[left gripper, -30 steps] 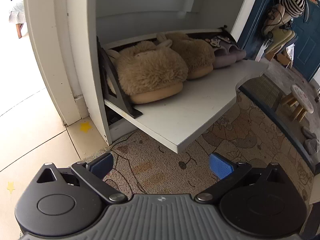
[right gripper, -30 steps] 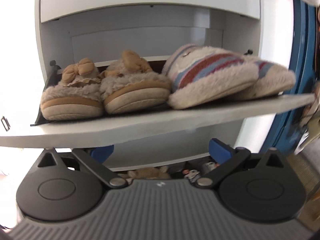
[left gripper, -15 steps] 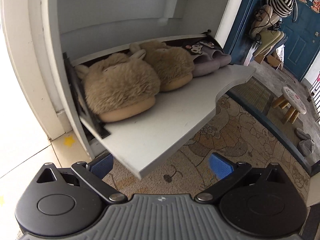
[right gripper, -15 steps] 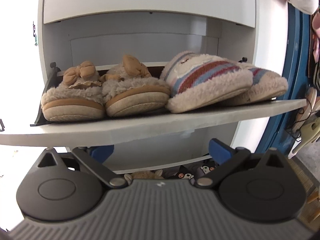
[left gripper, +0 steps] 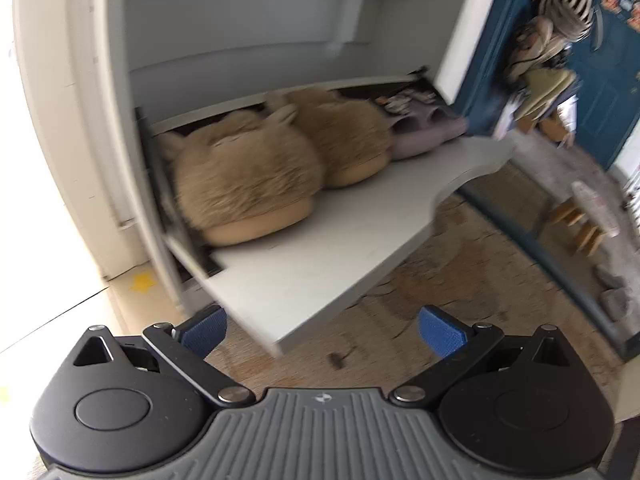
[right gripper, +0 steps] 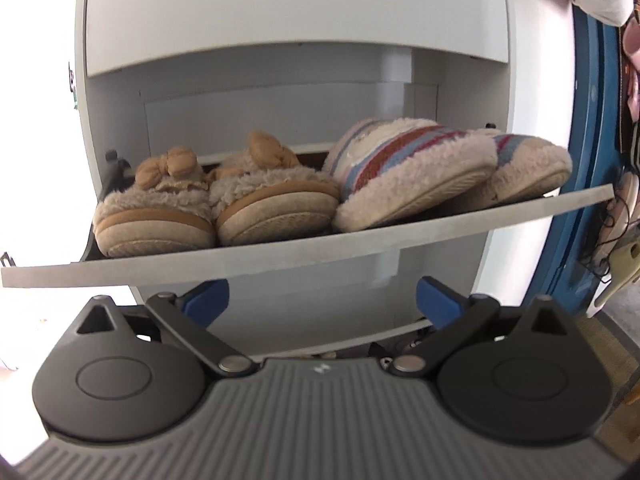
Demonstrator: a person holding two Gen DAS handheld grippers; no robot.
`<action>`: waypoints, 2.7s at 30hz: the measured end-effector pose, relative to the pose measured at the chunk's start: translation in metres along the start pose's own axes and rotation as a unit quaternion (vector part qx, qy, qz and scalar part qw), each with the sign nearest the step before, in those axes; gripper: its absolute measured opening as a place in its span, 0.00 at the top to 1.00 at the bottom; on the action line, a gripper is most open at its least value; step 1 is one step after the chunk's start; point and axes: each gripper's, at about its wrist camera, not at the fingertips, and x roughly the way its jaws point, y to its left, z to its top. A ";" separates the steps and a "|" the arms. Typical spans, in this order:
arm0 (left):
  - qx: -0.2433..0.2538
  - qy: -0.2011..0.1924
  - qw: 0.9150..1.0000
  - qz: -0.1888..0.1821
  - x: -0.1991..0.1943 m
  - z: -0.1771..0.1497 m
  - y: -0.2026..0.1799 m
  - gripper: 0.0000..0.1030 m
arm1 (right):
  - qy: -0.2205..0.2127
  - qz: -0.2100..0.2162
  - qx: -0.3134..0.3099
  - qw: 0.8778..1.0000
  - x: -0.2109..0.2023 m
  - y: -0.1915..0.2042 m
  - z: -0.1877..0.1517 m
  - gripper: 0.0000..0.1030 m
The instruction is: Organize scattered shoes
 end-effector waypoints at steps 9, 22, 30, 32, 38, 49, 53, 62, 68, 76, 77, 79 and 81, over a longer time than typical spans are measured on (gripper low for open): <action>-0.022 0.021 0.999 -0.013 0.017 -0.006 0.006 0.00 | -0.023 -0.012 -0.004 1.000 -0.005 0.008 0.005 0.00; -0.036 0.001 0.999 -0.006 0.036 0.005 0.007 0.00 | -0.073 -0.001 0.026 0.997 -0.009 0.007 0.015 0.00; -0.079 0.011 0.997 -0.010 0.039 0.015 0.015 0.00 | -0.092 0.005 0.031 0.995 -0.007 0.007 0.022 0.00; -0.080 0.010 0.997 -0.010 0.039 0.015 0.014 0.00 | -0.098 0.009 0.038 0.994 -0.008 0.005 0.021 0.00; -0.114 0.007 0.993 -0.026 0.036 0.015 0.022 0.00 | -0.099 -0.006 0.051 0.994 -0.012 -0.002 0.012 0.00; -0.197 -0.031 0.978 -0.052 0.023 0.015 0.039 0.01 | -0.071 -0.038 0.121 0.989 -0.021 -0.042 -0.034 0.00; -0.215 -0.042 0.974 -0.056 0.019 0.015 0.043 0.01 | -0.076 -0.036 0.136 0.987 -0.022 -0.048 -0.036 0.00; -0.208 -0.093 0.972 -0.054 0.004 0.023 0.043 0.01 | -0.070 -0.031 0.127 0.989 -0.015 -0.046 -0.037 0.00; -0.157 -0.129 0.979 -0.014 -0.003 0.037 0.034 0.01 | -0.065 -0.030 0.125 0.990 -0.013 -0.045 -0.038 0.00; -0.162 -0.117 0.980 -0.004 0.003 0.038 0.034 0.00 | -0.055 -0.031 0.129 0.990 -0.008 -0.049 -0.042 0.00; -0.158 -0.114 0.981 0.000 0.004 0.038 0.033 0.00 | -0.053 -0.032 0.129 0.990 -0.006 -0.049 -0.042 0.00; -0.141 -0.104 0.985 0.012 0.009 0.038 0.026 0.00 | -0.048 -0.032 0.123 0.991 -0.005 -0.047 -0.046 0.00; -0.122 -0.084 0.989 0.021 0.018 0.041 0.023 0.00 | -0.037 -0.036 0.109 0.993 0.000 -0.045 -0.052 0.00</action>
